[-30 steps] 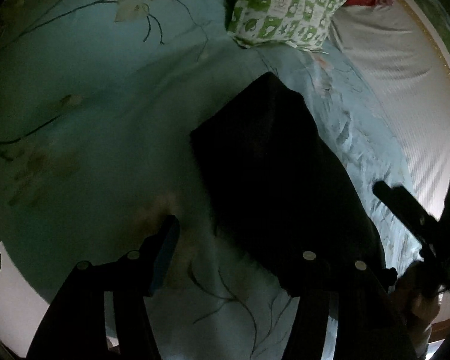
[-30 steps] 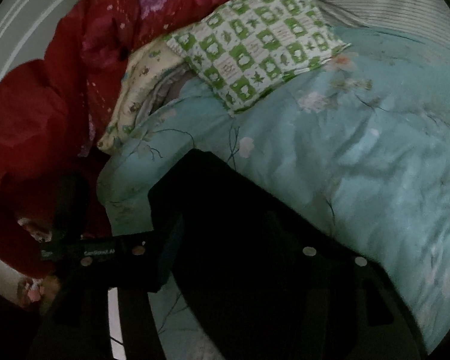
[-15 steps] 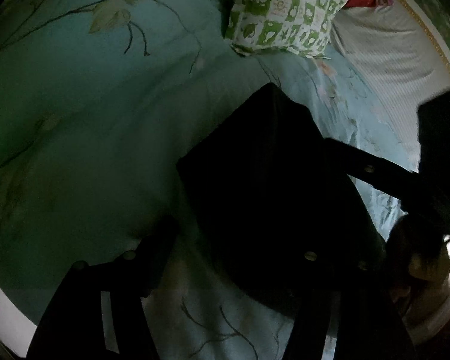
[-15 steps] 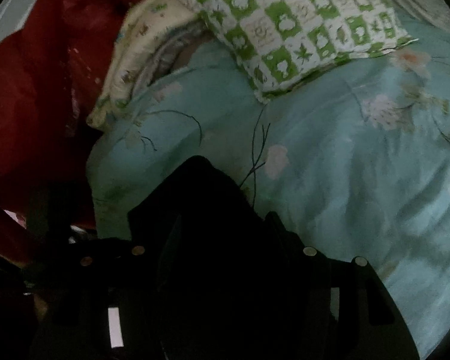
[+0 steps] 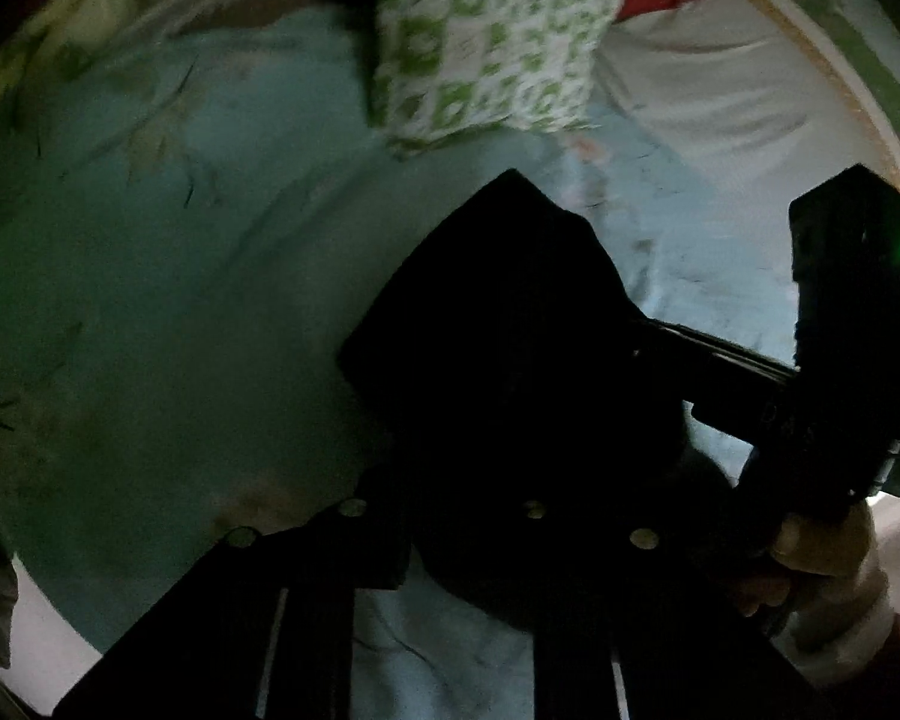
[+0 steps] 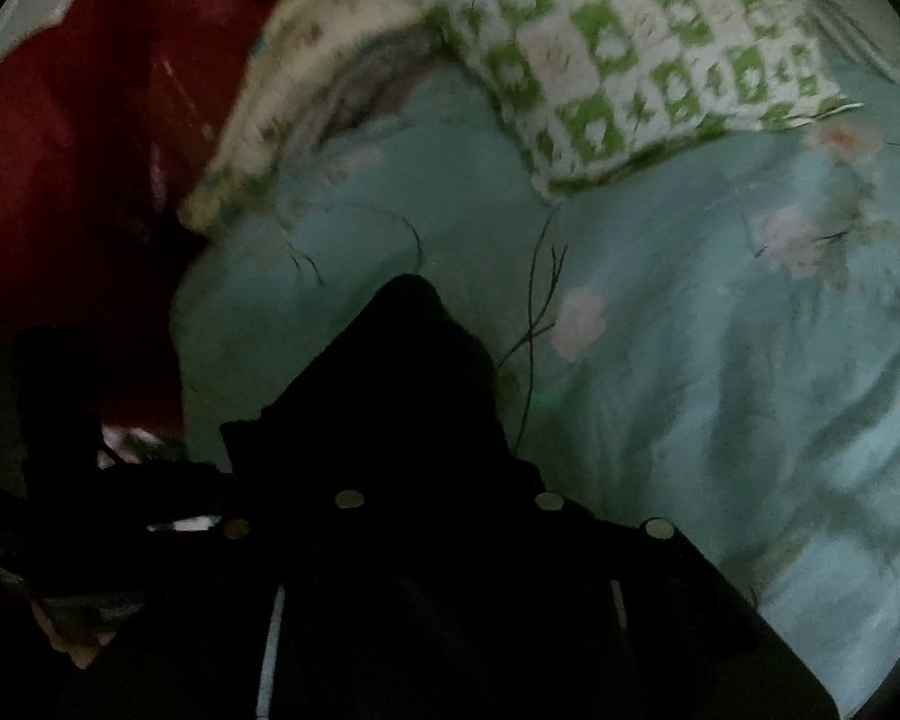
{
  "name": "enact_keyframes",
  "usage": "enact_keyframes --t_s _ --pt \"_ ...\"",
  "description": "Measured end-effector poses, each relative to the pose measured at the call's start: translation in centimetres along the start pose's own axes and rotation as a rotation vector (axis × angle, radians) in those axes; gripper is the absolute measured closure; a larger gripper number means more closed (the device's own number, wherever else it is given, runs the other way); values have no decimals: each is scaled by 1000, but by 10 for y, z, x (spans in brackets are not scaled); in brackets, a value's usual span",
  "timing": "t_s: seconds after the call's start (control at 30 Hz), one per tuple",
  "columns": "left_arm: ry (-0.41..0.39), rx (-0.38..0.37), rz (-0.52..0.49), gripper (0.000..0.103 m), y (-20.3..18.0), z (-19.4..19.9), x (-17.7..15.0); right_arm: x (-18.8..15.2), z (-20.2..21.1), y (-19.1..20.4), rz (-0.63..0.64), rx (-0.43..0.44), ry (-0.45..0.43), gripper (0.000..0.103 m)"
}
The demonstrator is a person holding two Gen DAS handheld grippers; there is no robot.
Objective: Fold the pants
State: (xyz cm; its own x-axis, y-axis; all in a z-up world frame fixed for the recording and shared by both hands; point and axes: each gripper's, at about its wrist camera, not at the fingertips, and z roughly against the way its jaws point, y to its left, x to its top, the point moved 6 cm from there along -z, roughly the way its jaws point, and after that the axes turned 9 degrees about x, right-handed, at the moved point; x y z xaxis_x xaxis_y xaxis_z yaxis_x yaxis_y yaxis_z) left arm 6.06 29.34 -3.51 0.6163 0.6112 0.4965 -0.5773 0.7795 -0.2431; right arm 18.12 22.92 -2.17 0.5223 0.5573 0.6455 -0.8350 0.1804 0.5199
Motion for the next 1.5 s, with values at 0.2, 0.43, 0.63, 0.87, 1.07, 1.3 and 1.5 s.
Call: enact_keyframes --t_s 0.2,0.43,0.63,0.87,1.07,1.3,1.5 --pt "-80 -83 -68 91 -45 52 4 -7 68 14 -22 34 -139 82" --pt "-126 -169 -192 91 -113 88 -10 -30 146 22 -42 35 -273 82" --pt "-130 -214 -287 91 -166 103 -34 -61 197 13 -79 17 -358 82" --pt "-142 -232 -423 91 -230 107 -71 -109 247 -7 -139 -9 -449 82" --pt "-132 -232 -507 91 -267 98 -103 -146 271 -32 -211 -6 -525 82" --pt "-143 -194 -588 91 -290 79 -144 -187 280 -48 -258 -25 -572 82" --pt "-148 -192 -643 91 -301 71 -172 -218 282 -59 -298 -51 -584 82"
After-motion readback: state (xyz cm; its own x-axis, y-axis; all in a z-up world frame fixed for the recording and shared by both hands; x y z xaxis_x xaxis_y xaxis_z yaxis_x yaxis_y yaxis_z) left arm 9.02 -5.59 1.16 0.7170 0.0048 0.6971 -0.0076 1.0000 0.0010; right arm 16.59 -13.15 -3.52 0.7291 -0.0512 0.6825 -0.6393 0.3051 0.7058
